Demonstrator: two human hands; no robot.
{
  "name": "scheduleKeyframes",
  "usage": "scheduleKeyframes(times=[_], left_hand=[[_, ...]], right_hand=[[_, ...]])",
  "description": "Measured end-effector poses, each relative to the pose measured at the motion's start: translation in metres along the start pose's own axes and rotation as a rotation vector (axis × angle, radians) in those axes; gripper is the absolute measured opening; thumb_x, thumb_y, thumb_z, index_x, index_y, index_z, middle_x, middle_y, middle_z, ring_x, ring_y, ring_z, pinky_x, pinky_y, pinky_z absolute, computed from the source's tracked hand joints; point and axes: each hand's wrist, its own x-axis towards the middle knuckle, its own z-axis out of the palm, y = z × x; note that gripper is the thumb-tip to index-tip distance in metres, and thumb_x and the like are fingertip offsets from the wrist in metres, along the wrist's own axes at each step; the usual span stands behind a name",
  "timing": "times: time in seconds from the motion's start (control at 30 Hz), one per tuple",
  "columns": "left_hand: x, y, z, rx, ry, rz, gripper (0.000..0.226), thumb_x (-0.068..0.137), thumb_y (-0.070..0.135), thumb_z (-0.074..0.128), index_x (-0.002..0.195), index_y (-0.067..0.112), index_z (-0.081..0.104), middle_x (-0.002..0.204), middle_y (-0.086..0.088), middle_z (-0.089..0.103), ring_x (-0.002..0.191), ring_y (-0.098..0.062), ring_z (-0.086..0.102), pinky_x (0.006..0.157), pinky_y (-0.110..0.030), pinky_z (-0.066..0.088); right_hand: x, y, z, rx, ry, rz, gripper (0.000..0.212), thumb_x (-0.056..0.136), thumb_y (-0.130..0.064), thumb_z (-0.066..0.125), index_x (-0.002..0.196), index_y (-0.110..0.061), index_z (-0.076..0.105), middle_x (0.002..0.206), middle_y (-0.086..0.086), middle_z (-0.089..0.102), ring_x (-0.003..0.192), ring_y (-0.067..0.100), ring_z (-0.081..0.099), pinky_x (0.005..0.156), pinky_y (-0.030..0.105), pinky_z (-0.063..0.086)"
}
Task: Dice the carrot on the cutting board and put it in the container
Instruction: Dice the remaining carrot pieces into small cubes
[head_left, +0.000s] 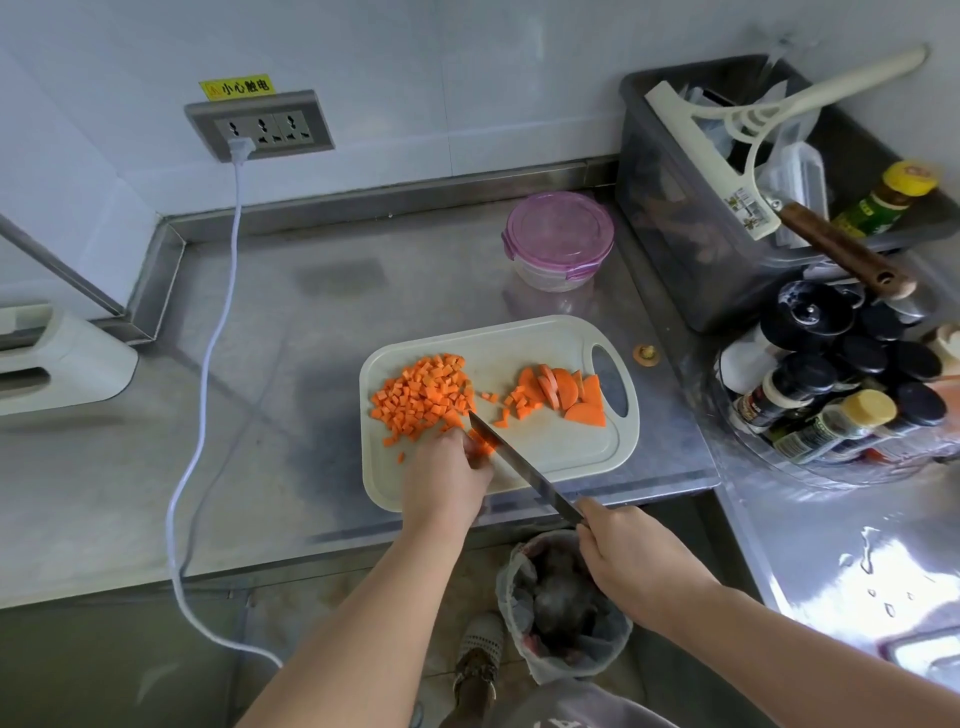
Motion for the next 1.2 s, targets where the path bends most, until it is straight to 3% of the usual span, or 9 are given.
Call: scheduleKeyframes(times=[0.07, 0.2, 0.3, 0.37, 0.47, 0.73, 0.83, 1.03, 1.2], left_hand=[[-0.001, 0.0, -0.002, -0.018, -0.02, -0.01, 0.008, 0.086, 0.03, 0.066, 0.086, 0.022, 0.064, 0.076, 0.009, 0.067, 0.057, -0.002, 0.056, 0.05, -0.014, 0.036], [-0.001, -0.003, -0.005, -0.049, 0.0, -0.009, 0.016, 0.083, 0.034, 0.068, 0.088, 0.021, 0.062, 0.085, 0.011, 0.061, 0.076, -0.01, 0.058, 0.066, -0.022, 0.043], [0.002, -0.002, -0.009, -0.049, 0.021, -0.025, 0.023, 0.085, 0.039, 0.065, 0.098, 0.02, 0.06, 0.094, 0.01, 0.06, 0.082, -0.012, 0.058, 0.067, -0.023, 0.041], [0.006, 0.001, -0.01, -0.013, 0.017, -0.008, 0.026, 0.088, 0.038, 0.062, 0.106, 0.019, 0.062, 0.102, 0.007, 0.063, 0.081, -0.012, 0.06, 0.061, -0.018, 0.042], [0.009, 0.007, -0.012, 0.014, 0.0, 0.006, 0.022, 0.093, 0.031, 0.057, 0.11, 0.018, 0.061, 0.107, 0.006, 0.063, 0.056, -0.004, 0.052, 0.04, -0.01, 0.035], [0.009, 0.003, -0.016, 0.075, -0.049, 0.064, 0.019, 0.093, 0.019, 0.053, 0.108, 0.021, 0.065, 0.109, 0.01, 0.064, 0.07, -0.006, 0.057, 0.052, -0.007, 0.04], [0.008, 0.001, -0.017, 0.127, -0.005, 0.141, 0.021, 0.092, 0.023, 0.054, 0.11, 0.023, 0.066, 0.115, 0.009, 0.061, 0.096, -0.011, 0.06, 0.069, -0.021, 0.045], [0.013, 0.011, -0.006, 0.369, -0.09, 0.407, 0.027, 0.091, 0.034, 0.054, 0.116, 0.029, 0.061, 0.125, 0.007, 0.047, 0.113, -0.018, 0.047, 0.092, -0.031, 0.041], [0.013, 0.017, -0.004, 0.345, -0.041, 0.406, 0.02, 0.091, 0.036, 0.055, 0.107, 0.028, 0.065, 0.119, 0.008, 0.048, 0.11, -0.017, 0.046, 0.09, -0.029, 0.04]], right_hand=[[-0.001, 0.0, 0.0, 0.004, 0.0, 0.003, 0.021, 0.103, -0.028, 0.032, 0.11, -0.02, 0.05, 0.087, 0.0, 0.064, 0.076, 0.018, 0.062, 0.074, 0.038, 0.055], [-0.002, 0.0, -0.006, 0.027, 0.043, 0.008, 0.02, 0.103, -0.028, 0.033, 0.108, -0.019, 0.05, 0.083, 0.002, 0.063, 0.071, 0.019, 0.061, 0.068, 0.037, 0.054], [0.001, 0.001, -0.011, 0.041, 0.054, 0.021, 0.02, 0.103, -0.027, 0.033, 0.107, -0.018, 0.05, 0.081, 0.002, 0.063, 0.07, 0.019, 0.061, 0.066, 0.038, 0.053], [0.003, 0.003, -0.014, 0.035, 0.065, 0.031, 0.021, 0.102, -0.027, 0.033, 0.106, -0.017, 0.05, 0.082, 0.003, 0.063, 0.071, 0.021, 0.06, 0.065, 0.038, 0.05], [0.003, 0.006, -0.015, 0.031, 0.069, 0.042, 0.021, 0.102, -0.027, 0.032, 0.105, -0.017, 0.05, 0.081, 0.004, 0.062, 0.072, 0.023, 0.059, 0.065, 0.039, 0.048], [0.005, 0.006, -0.013, 0.061, 0.071, 0.051, 0.02, 0.102, -0.027, 0.033, 0.107, -0.018, 0.051, 0.08, 0.002, 0.061, 0.07, 0.019, 0.059, 0.062, 0.036, 0.047], [0.006, 0.006, -0.015, 0.071, 0.066, 0.053, 0.02, 0.103, -0.027, 0.033, 0.11, -0.019, 0.05, 0.082, 0.0, 0.061, 0.07, 0.016, 0.058, 0.062, 0.032, 0.047], [0.003, 0.008, -0.025, 0.075, 0.085, 0.047, 0.013, 0.103, -0.024, 0.033, 0.098, -0.022, 0.045, 0.073, -0.005, 0.053, 0.06, 0.01, 0.051, 0.049, 0.022, 0.034], [0.003, 0.012, -0.028, 0.079, 0.078, 0.063, 0.016, 0.103, -0.025, 0.033, 0.105, -0.02, 0.048, 0.076, -0.004, 0.056, 0.062, 0.012, 0.053, 0.054, 0.024, 0.04]])
